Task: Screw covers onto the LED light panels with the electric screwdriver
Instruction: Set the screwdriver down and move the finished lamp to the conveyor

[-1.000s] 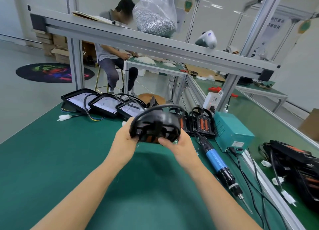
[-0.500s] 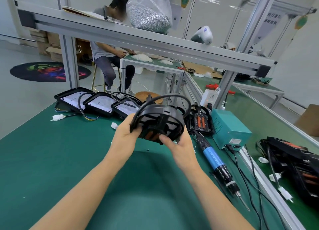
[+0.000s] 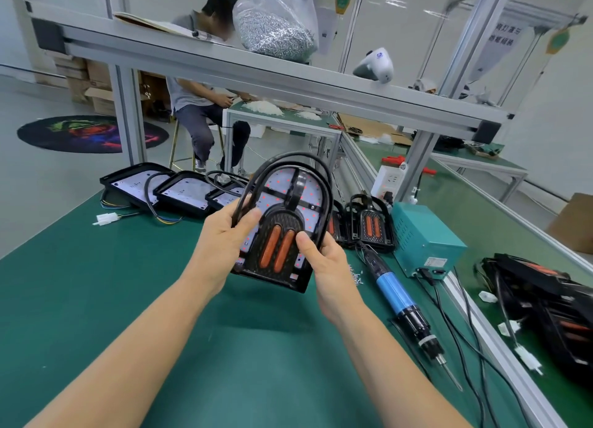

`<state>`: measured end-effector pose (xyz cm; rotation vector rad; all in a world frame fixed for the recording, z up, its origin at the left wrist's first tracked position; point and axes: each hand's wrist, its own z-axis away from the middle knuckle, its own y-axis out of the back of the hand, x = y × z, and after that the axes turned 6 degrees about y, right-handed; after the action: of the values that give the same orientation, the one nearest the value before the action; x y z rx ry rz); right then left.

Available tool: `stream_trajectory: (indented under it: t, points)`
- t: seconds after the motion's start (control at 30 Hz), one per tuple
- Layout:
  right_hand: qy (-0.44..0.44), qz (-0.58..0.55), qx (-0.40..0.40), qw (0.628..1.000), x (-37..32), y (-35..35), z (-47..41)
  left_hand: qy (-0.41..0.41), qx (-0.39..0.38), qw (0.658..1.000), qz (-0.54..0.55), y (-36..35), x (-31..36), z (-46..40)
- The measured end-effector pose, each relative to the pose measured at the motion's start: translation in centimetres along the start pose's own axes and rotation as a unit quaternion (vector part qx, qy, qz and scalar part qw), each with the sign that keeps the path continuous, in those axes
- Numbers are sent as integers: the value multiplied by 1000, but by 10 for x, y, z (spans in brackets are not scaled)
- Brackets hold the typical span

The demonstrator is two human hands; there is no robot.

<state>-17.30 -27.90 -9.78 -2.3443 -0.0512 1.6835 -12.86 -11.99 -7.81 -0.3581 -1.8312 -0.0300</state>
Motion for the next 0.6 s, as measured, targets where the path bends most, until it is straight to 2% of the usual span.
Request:
stream_trajectory:
  t: [0.23,0.37,0.47,0.6]
  points:
    - [-104,-46,2,994,1,-12,5,98,-15,990,96,5,8,-2]
    - [-163,-116,-58,978,-4,-14,4,152,11,982,114,7,18,-6]
    - [-190,-181,-102,960,-5,-14,5,214,57,967,129,7,27,-14]
    - [-184,-178,-168,952,0,-20,9,253,136,947,143,8,31,-25]
